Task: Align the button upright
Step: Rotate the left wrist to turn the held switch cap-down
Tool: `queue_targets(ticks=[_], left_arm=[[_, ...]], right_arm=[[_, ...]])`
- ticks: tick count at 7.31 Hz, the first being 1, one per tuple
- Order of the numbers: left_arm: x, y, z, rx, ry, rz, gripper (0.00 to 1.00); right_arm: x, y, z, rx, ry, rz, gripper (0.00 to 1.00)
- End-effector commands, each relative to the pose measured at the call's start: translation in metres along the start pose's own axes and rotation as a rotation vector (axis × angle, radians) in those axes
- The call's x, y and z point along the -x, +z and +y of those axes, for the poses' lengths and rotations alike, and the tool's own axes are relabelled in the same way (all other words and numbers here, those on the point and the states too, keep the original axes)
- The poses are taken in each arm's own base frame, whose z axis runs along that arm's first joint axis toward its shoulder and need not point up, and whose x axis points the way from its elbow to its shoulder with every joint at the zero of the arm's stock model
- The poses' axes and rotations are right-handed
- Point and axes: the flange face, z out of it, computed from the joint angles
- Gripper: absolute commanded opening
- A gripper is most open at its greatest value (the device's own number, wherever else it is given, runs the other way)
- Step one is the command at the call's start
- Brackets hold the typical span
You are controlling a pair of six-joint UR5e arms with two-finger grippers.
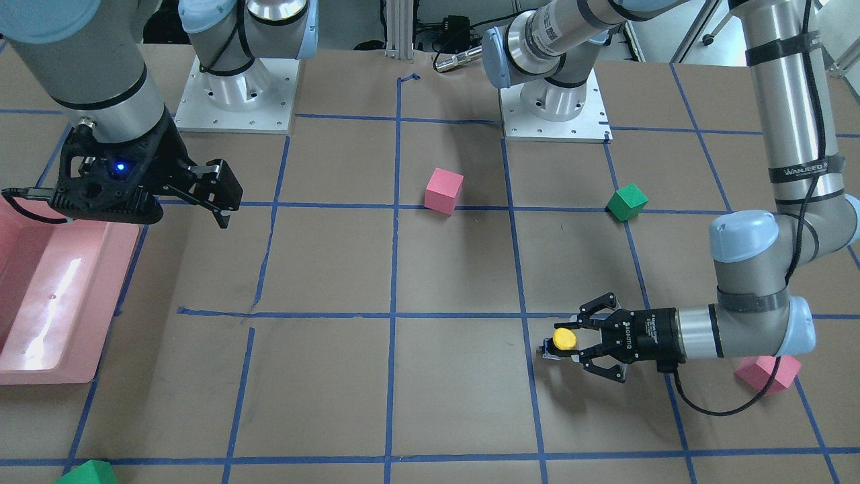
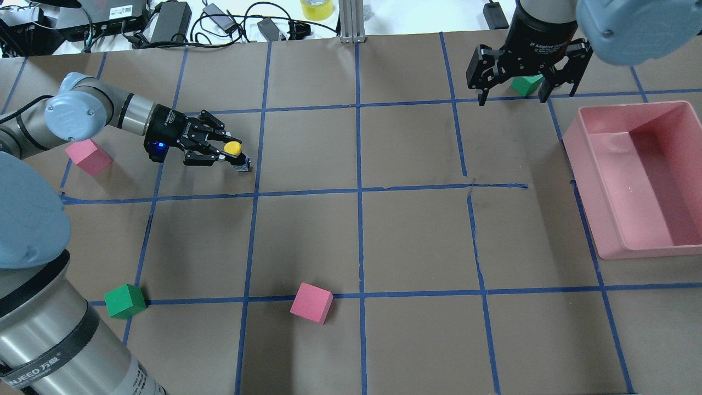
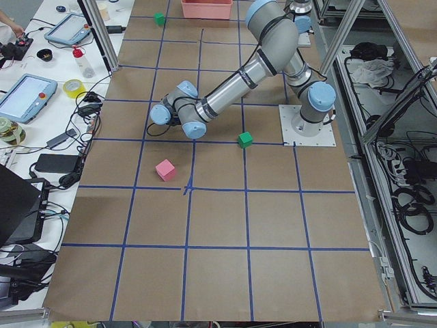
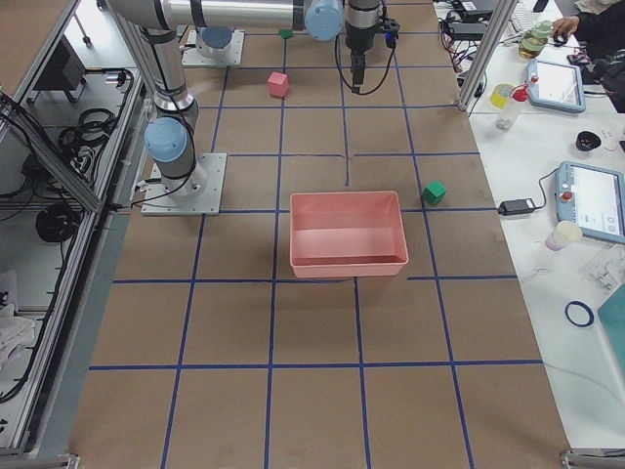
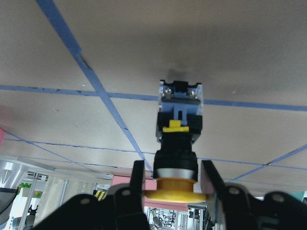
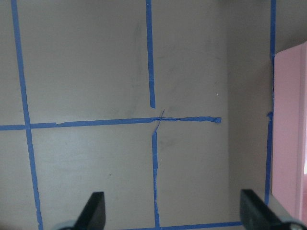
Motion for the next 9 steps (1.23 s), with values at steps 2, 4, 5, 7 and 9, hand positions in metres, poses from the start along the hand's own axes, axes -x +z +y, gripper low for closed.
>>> queue_targets(ticks=[2,4,5,7,9], left_arm=[[0.001,0.005,0.000,0.007,-0.004,-0.004,0.00],[0.001,0.003,-0.001,0.004,-0.007,0.000,0.00],[-0.001,0.004,0.002,0.029,-0.015,0.017,0.00],[-0.003,0.012,0.012,0.035,-0.018,0.013,0.00],[-0.013,0.055,0.057,0.076,-0.025,0.006,0.00]], right_arm=[[0.000,0.000,0.001,-0.001,0.007,-0.001,1.00],[0.000,0.000,-0.001,-0.005,0.007,-0.002,1.00],[0.000,0.001,-0.001,-0.007,0.007,-0.002,1.00],[0.000,0.000,-0.001,-0.010,0.008,-0.002,1.00],[0.000,-0.001,0.000,-0.007,0.007,0.000,1.00]])
